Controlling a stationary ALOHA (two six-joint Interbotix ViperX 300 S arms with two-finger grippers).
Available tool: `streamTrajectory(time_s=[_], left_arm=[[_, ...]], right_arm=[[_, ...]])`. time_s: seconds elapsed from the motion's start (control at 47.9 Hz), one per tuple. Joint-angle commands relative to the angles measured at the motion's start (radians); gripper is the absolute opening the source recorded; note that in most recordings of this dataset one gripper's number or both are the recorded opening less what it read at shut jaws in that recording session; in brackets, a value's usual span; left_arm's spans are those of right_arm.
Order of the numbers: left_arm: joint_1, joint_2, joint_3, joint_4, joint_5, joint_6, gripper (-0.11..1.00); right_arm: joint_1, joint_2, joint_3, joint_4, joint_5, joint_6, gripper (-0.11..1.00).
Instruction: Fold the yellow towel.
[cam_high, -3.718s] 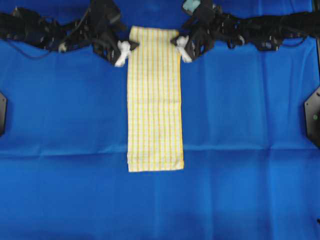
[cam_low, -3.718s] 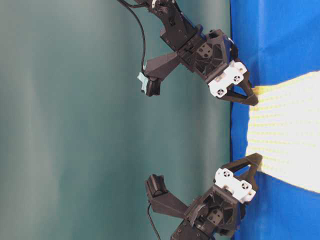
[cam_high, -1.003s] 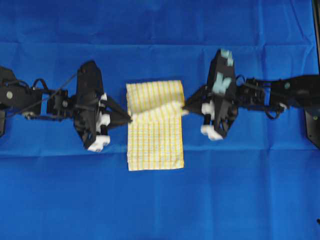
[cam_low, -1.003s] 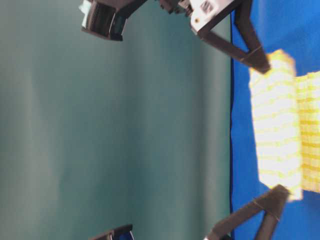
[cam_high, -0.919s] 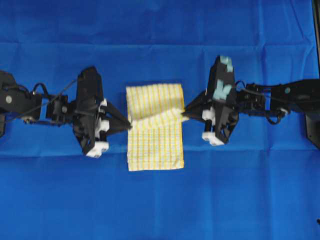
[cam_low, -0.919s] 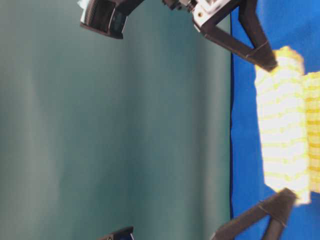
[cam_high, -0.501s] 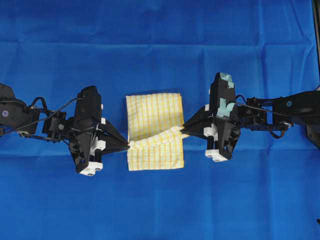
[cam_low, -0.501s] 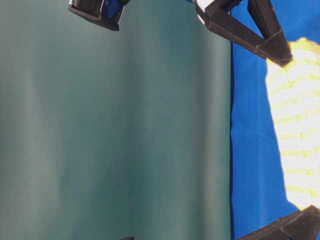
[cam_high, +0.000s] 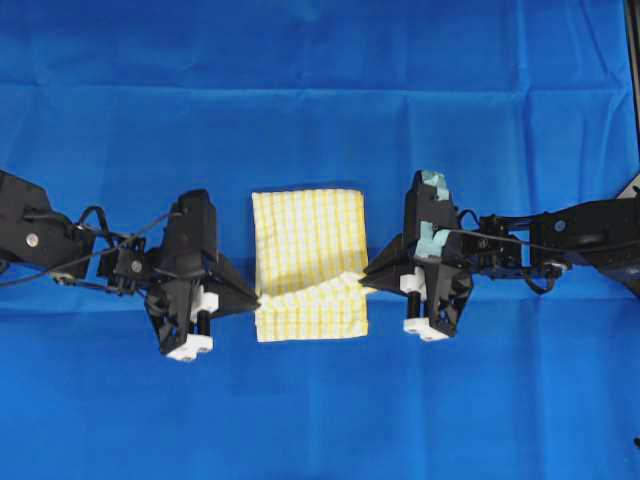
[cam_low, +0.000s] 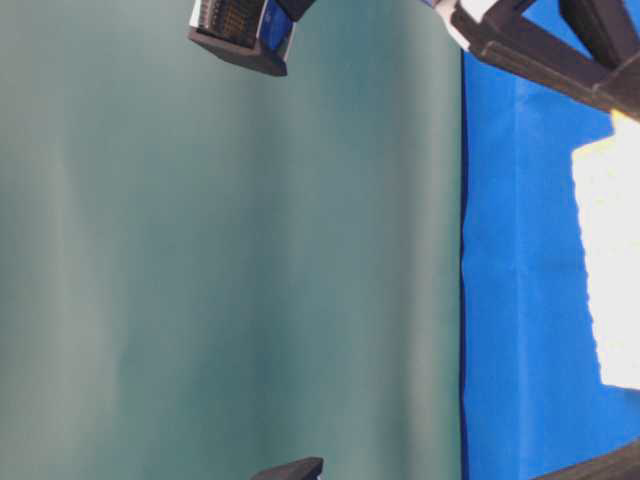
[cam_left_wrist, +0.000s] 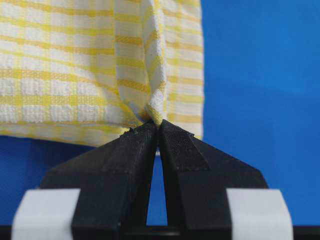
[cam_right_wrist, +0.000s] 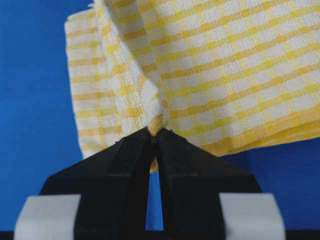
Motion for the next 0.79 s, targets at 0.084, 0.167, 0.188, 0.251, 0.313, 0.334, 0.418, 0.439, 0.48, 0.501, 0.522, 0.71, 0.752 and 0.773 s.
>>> streamTrajectory(time_s=[0.084, 0.167, 0.188, 0.251, 0.313, 0.334, 0.418, 0.439, 0.48, 0.501, 0.522, 0.71, 0.752, 0.773], left_arm=[[-0.020, -0.011, -0.009, 0.003, 0.017, 0.002, 0.02], [-0.020, -0.011, -0.014, 0.003, 0.025, 0.003, 0.02], [-0.020, -0.011, -0.014, 0.003, 0.025, 0.006, 0.02], [-0.017, -0.009, -0.017, 0.003, 0.025, 0.009, 0.02], [-0.011, -0.011, -0.015, 0.003, 0.026, 0.011, 0.02], [-0.008, -0.011, -0.015, 0.003, 0.028, 0.011, 0.02], [0.005, -0.009, -0.018, 0.003, 0.035, 0.011, 0.02], [0.009, -0.009, -0.018, 0.003, 0.038, 0.011, 0.02], [0.014, -0.008, -0.020, 0.003, 0.041, 0.011, 0.02], [0.015, -0.008, -0.021, 0.003, 0.043, 0.011, 0.02], [0.018, -0.008, -0.023, 0.003, 0.044, 0.012, 0.02], [0.034, -0.009, -0.023, 0.003, 0.054, 0.012, 0.15], [0.034, -0.011, -0.023, 0.003, 0.058, 0.012, 0.25], [0.034, -0.011, -0.023, 0.003, 0.061, 0.012, 0.32]], right_arm=[[0.014, -0.009, -0.015, 0.008, -0.011, -0.002, 0.03], [0.014, -0.008, -0.017, 0.006, -0.011, -0.002, 0.03], [0.014, -0.008, -0.017, 0.008, -0.011, 0.000, 0.03], [0.014, -0.005, -0.018, 0.006, -0.011, 0.000, 0.03], [0.015, -0.002, -0.020, 0.006, -0.011, -0.002, 0.03], [0.015, 0.000, -0.020, 0.008, -0.009, -0.002, 0.03], [0.015, 0.008, -0.020, 0.008, -0.008, -0.002, 0.03], [0.015, 0.009, -0.020, 0.008, -0.006, -0.002, 0.03], [0.015, 0.012, -0.020, 0.008, -0.006, -0.002, 0.03], [0.015, 0.015, -0.020, 0.008, -0.006, -0.002, 0.03], [0.014, 0.017, -0.020, 0.008, -0.006, -0.002, 0.03], [0.020, 0.020, -0.026, 0.006, -0.011, -0.003, 0.04], [0.026, 0.020, -0.028, 0.006, -0.011, -0.005, 0.05], [0.026, 0.018, -0.029, 0.006, -0.011, -0.006, 0.07]])
